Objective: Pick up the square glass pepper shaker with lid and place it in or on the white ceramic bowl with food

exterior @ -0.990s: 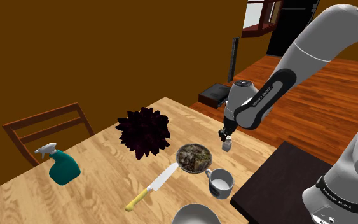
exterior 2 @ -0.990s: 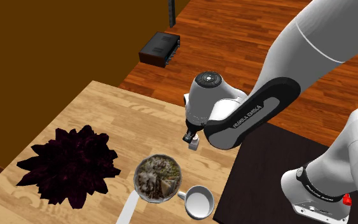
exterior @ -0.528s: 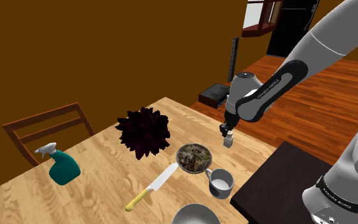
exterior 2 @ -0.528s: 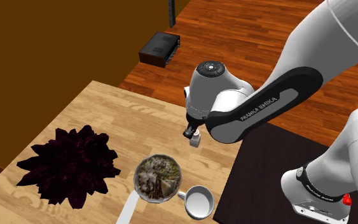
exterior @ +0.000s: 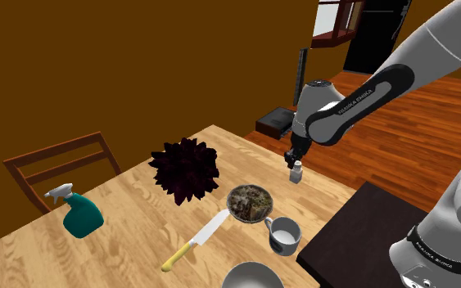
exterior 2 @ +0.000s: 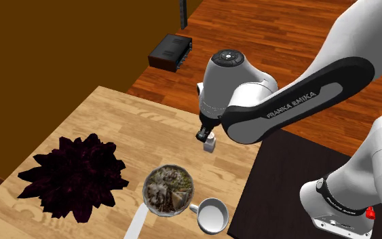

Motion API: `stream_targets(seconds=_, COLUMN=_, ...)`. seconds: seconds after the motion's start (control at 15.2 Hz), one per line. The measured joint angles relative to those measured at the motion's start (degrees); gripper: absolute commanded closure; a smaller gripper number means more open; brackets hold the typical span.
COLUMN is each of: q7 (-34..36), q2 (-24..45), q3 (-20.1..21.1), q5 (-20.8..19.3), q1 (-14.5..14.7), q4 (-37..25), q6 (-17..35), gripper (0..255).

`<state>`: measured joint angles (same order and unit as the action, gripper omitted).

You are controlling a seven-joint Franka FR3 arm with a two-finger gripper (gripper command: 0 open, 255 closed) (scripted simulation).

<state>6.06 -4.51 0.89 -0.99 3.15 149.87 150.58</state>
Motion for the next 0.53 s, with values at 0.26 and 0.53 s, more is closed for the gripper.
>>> stream_targets(seconds=0.26, q7=-0.2, q2=-2.7, q3=-0.1, q5=0.2, q1=0.0, q4=-1.0, q6=-3.7, gripper=255)
stream_targets(seconds=0.53, q7=-0.2, q2=-5.4, q3=0.0, q5=0.3, q1=0.1, q4=-1.8, q6=-7.2, gripper=255)
